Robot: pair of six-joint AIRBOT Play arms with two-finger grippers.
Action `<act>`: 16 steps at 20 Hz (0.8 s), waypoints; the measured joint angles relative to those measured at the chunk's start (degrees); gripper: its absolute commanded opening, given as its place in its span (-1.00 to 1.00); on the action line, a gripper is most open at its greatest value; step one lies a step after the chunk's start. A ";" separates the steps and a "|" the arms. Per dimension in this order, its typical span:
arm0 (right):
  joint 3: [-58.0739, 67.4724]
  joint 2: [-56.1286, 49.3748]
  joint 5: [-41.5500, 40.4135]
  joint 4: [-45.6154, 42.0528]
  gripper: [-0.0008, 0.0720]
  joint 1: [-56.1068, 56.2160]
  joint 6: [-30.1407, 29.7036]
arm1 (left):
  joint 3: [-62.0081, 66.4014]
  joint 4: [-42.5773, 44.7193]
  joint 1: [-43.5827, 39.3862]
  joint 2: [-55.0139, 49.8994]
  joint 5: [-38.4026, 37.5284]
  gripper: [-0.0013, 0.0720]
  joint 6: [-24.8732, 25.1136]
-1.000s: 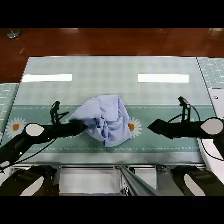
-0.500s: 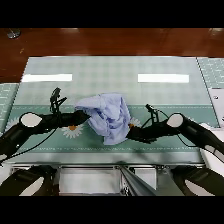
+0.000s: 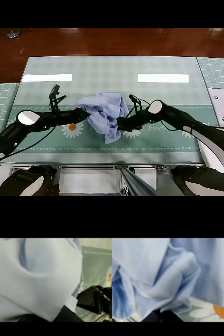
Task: Fold the shirts.
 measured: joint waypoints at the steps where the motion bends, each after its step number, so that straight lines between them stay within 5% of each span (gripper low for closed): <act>1: 2.91 0.15 0.55 -1.01 -0.93 -1.38 -0.37 | 1.44 0.00 1.36 0.83 -1.46 -0.90 0.39; 11: 52.83 11.43 15.74 -21.35 -0.93 -16.11 0.92 | 35.95 -0.28 15.93 7.96 -7.63 -0.90 2.23; 16: 65.66 24.50 22.45 -32.54 -0.93 -17.31 -0.26 | 52.65 3.74 22.12 10.08 -14.43 -0.90 -1.42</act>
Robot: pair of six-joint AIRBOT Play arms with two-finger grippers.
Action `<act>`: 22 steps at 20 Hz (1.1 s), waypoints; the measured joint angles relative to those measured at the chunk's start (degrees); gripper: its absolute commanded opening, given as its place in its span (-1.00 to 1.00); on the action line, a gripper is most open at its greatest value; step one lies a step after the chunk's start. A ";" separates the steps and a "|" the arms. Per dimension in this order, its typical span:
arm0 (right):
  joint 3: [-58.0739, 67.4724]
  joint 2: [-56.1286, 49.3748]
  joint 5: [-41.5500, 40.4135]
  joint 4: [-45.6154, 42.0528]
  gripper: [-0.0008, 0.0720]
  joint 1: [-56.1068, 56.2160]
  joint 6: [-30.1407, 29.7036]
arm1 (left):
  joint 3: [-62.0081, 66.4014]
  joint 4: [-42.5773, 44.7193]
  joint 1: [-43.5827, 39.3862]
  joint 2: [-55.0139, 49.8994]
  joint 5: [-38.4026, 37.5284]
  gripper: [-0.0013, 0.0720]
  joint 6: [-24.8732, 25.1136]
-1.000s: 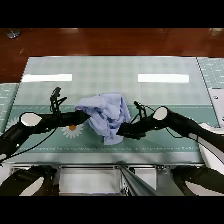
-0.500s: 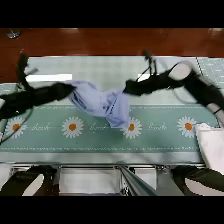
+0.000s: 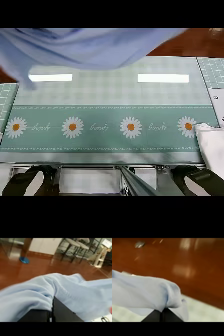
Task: Fold the shirts.
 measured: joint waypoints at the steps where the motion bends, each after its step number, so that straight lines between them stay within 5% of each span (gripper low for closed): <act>1: 0.92 2.75 1.53 -1.77 -0.93 -0.07 -0.11 | 2.27 1.75 1.03 1.03 -1.60 -0.90 -1.33; 8: 2.14 14.03 11.34 -9.31 -0.93 -0.24 0.55 | 3.87 6.71 3.08 11.34 -17.35 -0.90 -6.51; 14: -9.62 15.74 16.55 -11.87 -0.93 -0.24 3.19 | -18.67 8.26 3.23 20.39 -25.73 -0.90 -10.21; 17: -22.29 14.14 12.81 -13.51 -0.93 -0.24 4.61 | -33.18 5.88 3.26 21.55 -22.91 -0.90 -8.55; 22: -32.20 0.57 0.79 -17.38 -0.93 -1.44 7.08 | -49.81 2.62 0.26 13.75 -5.20 -0.90 -2.58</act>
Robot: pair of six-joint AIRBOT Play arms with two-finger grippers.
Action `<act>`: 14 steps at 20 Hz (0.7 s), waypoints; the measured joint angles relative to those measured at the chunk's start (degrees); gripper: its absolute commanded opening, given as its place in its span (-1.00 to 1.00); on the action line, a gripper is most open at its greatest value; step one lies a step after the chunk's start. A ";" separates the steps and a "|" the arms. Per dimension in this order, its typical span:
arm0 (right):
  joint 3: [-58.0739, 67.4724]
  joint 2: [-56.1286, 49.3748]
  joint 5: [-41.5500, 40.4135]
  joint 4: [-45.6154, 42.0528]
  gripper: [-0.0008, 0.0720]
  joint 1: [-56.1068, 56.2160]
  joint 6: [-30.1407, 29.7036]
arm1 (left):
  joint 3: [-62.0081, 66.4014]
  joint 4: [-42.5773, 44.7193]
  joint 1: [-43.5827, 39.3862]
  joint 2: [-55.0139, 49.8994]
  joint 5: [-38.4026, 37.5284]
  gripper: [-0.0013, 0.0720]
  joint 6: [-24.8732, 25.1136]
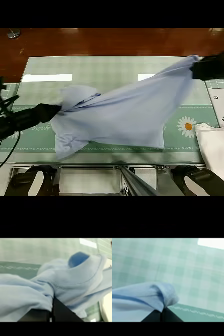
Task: Fold the shirts.
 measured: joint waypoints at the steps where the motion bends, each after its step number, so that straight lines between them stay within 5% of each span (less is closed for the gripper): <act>1: 0.24 -3.67 -2.32 0.20 -0.93 -0.81 0.46 | -1.07 -0.61 -1.49 -2.82 3.72 -0.90 0.96; 6: 8.35 -23.56 -9.03 7.74 -0.92 -5.14 2.78 | 2.80 -2.34 -10.51 -20.72 20.79 -0.90 3.30; 7: 10.03 -26.45 -9.90 9.64 -0.66 -5.70 3.56 | 5.18 -2.47 -11.89 -24.46 22.23 -0.71 3.50; 8: 11.61 -29.09 -10.40 11.69 0.31 -6.25 4.50 | 7.63 -2.60 -12.85 -27.76 22.93 0.12 3.65; 9: 12.70 -31.06 -10.84 13.70 0.74 -6.84 4.94 | 10.40 -2.75 -13.55 -31.04 22.67 0.95 3.80; 14: 15.21 -33.64 -5.11 19.04 0.73 -13.03 1.75 | 23.32 3.04 -7.96 -40.50 6.36 0.96 1.42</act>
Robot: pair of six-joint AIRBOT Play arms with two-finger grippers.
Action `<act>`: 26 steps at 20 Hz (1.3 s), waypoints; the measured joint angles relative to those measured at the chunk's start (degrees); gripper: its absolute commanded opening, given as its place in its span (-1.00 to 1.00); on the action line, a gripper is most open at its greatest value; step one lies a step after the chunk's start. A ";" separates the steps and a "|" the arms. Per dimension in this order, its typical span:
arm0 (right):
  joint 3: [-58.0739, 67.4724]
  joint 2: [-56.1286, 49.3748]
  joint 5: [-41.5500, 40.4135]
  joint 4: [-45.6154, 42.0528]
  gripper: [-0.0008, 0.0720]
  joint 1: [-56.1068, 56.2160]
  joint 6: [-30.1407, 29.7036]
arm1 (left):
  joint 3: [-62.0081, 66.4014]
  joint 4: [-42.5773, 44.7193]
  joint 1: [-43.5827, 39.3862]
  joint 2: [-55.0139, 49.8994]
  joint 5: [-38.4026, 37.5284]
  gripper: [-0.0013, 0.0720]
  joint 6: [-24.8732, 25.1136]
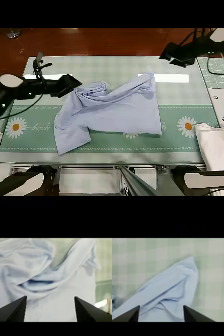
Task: Fold the shirts.
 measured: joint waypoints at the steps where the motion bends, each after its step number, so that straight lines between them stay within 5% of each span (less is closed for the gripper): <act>1: -0.07 0.66 3.54 -1.84 0.73 -2.10 -0.94 | 1.36 3.04 3.02 -0.31 -4.02 0.96 -0.74; 5: -10.36 7.76 11.02 -8.61 0.73 -12.63 -2.89 | -1.55 13.11 18.45 2.25 -14.47 0.96 -2.62; 10: -40.70 22.60 2.05 6.95 0.73 -21.94 -10.82 | -16.63 10.99 34.69 5.57 -17.05 0.96 1.73; 14: -56.78 28.65 -0.42 19.37 0.73 -23.93 -18.58 | -24.41 5.16 37.51 4.59 -14.36 0.96 7.43; 18: -62.27 30.32 0.20 22.40 0.73 -24.41 -21.46 | -26.82 0.76 32.85 1.97 -10.84 0.91 12.61; 20: -63.28 30.64 0.55 21.57 0.72 -24.48 -21.44 | -27.10 -1.60 29.20 0.66 -8.24 -0.89 13.92; 26: -64.30 29.70 2.64 11.93 0.72 -20.52 -16.44 | -25.00 -4.52 22.82 -0.96 -5.77 -0.91 16.22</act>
